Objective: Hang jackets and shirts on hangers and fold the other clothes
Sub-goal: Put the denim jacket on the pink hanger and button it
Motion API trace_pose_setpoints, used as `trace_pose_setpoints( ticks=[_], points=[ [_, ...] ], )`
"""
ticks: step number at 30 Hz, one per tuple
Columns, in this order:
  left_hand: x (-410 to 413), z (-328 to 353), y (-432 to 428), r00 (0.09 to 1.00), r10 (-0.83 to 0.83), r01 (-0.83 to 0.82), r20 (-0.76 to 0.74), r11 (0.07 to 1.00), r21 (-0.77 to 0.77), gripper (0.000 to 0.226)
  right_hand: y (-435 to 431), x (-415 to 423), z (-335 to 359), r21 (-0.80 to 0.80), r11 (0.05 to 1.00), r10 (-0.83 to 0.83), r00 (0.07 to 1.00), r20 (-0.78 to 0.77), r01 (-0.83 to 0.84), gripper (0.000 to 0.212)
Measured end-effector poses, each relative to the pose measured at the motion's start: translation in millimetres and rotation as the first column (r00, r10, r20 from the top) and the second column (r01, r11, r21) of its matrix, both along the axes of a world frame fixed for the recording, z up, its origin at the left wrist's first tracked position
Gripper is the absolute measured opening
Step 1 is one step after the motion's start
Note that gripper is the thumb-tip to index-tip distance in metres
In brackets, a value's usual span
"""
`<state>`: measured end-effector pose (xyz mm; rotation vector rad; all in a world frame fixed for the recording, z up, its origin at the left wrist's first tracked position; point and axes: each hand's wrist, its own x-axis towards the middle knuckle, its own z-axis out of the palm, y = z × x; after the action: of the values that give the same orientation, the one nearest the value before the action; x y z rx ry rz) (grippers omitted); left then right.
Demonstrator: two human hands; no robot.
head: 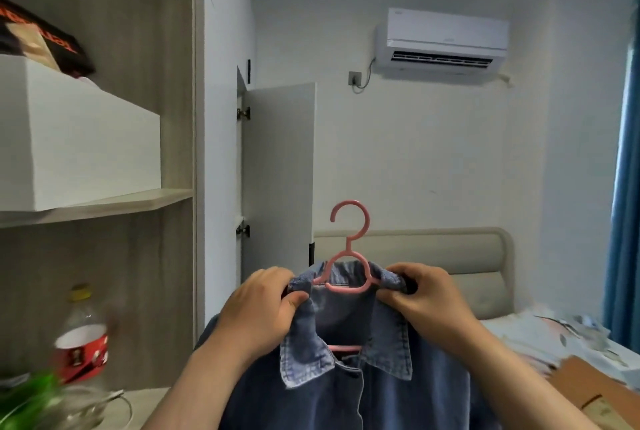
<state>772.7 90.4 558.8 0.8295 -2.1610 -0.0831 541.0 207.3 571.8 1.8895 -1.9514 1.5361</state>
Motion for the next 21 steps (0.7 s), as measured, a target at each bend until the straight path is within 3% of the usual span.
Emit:
trace_pose_setpoints(
  ticks=[9, 21],
  points=[
    [6.1, -10.4, -67.6, 0.998, 0.033, -0.032, -0.050, 0.999, 0.008, 0.014, -76.1, 4.1, -2.4, 0.025, 0.998, 0.057, 0.998, -0.023, -0.056, 0.018],
    [-63.7, -31.5, -181.1, 0.988, 0.154, -0.156, 0.035, 0.985, 0.072, 0.017, -206.6, -68.1, -35.0, 0.060, 0.990, 0.122, 0.991, 0.051, -0.125, 0.014]
  ],
)
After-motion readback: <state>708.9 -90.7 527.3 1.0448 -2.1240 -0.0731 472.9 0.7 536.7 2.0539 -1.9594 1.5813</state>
